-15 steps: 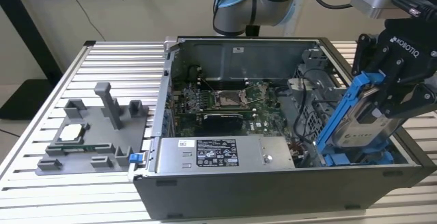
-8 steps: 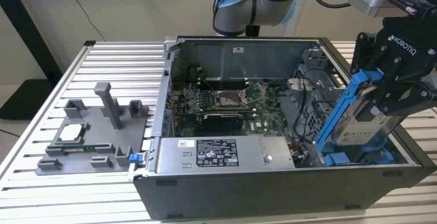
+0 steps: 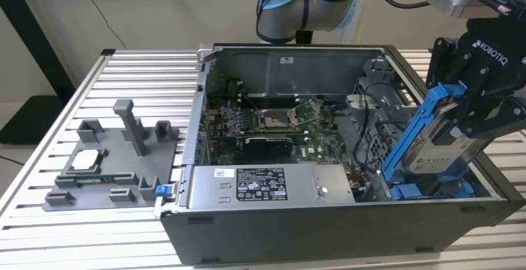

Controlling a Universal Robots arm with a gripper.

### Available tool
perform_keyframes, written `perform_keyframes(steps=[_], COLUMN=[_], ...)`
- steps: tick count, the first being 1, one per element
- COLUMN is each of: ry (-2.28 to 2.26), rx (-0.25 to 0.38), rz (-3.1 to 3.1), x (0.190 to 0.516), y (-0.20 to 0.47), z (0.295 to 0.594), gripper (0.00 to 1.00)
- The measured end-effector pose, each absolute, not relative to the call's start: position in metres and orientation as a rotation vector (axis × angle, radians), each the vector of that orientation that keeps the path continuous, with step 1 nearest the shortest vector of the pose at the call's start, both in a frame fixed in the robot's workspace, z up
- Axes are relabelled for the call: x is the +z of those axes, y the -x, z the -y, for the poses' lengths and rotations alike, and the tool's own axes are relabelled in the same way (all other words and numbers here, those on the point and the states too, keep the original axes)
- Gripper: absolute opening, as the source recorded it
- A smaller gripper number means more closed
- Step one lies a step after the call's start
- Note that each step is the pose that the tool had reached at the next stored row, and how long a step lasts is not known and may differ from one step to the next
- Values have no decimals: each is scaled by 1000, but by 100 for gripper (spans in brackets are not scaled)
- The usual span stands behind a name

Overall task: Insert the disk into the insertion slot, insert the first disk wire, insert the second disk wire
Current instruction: 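Insert the disk into the insertion slot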

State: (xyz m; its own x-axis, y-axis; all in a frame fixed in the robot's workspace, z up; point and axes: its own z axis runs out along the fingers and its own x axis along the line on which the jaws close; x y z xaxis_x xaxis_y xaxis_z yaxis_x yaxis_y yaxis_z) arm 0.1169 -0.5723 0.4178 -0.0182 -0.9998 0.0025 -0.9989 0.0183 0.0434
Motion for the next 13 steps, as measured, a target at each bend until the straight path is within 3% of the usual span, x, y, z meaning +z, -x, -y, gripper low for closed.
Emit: perform_keyframes(steps=[13], ry=[-2178], rx=[-46], rz=[2218], x=[413], y=[-119], z=[571], gripper=[0])
